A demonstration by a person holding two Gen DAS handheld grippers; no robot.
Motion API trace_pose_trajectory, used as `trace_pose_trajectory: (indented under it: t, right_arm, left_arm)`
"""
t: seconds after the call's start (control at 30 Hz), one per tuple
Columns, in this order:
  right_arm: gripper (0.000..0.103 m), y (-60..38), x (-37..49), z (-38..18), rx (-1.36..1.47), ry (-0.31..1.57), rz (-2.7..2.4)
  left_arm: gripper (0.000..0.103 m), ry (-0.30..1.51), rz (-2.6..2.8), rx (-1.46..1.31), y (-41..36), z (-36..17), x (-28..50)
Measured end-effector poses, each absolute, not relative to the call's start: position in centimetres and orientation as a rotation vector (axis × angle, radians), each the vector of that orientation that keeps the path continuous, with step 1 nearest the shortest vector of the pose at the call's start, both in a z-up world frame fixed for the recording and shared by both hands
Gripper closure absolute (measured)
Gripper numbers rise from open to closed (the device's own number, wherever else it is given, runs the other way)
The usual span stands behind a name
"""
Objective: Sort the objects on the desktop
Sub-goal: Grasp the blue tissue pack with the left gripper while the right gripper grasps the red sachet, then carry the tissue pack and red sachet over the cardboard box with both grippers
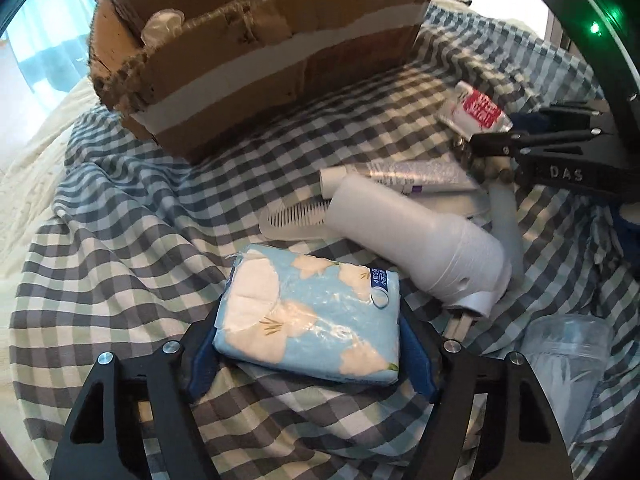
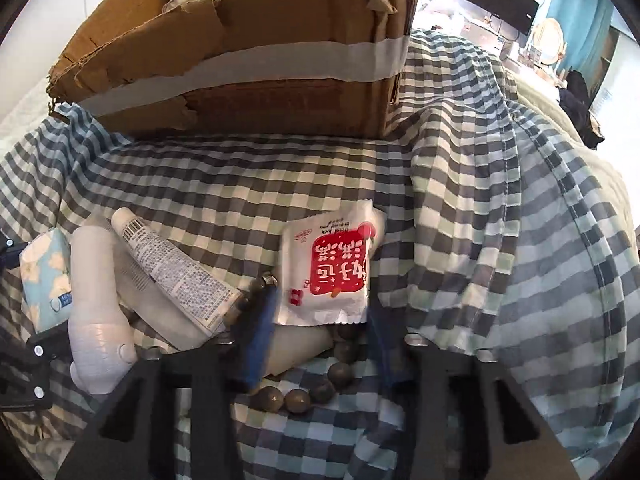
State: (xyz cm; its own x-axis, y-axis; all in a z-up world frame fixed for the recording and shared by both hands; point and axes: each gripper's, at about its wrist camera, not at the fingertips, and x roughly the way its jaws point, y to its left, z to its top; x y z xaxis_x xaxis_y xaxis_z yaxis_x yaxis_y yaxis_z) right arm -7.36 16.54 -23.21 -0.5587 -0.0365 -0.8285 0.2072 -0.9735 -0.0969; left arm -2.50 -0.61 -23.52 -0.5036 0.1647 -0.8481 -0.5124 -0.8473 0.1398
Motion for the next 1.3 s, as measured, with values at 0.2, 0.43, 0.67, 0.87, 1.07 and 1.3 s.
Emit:
trace_pose_trajectory:
  t: [0.2,0.43,0.67,0.87,1.07,1.3]
  right_arm:
    - [0.094,16.7,-6.1,-21.5,1.312,0.251,-2.683]
    - [0.099,16.5,-4.4,-19.3,1.197,0.250,-2.714]
    - [0.099,16.8,-2.0,-16.4,1.103,0.178,-2.745]
    - [0.099,16.1,-0.1,-13.8,1.002,0.163,-2.776]
    - [0.099,15.4,2.0,-10.8,0.898,0.128,-2.808]
    - [0.099,14.7,4.2,-5.9,0.727,0.119,-2.840]
  left_arm:
    - [0.026,0.478,2.421,-1.181,-1.5,-21.1,-1.5]
    - [0.026,0.420,2.485,-1.088,-2.4,-18.7,-0.7]
    - [0.026,0.362,2.564,-0.983,-3.6,-16.0,0.3]
    - [0.026,0.291,2.643,-0.907,-4.4,-13.2,1.3]
    - [0.026,0.228,2.706,-0.791,-4.9,-9.6,2.3]
    - [0.026,0.136,2.775,-0.634,-5.0,-4.5,3.0]
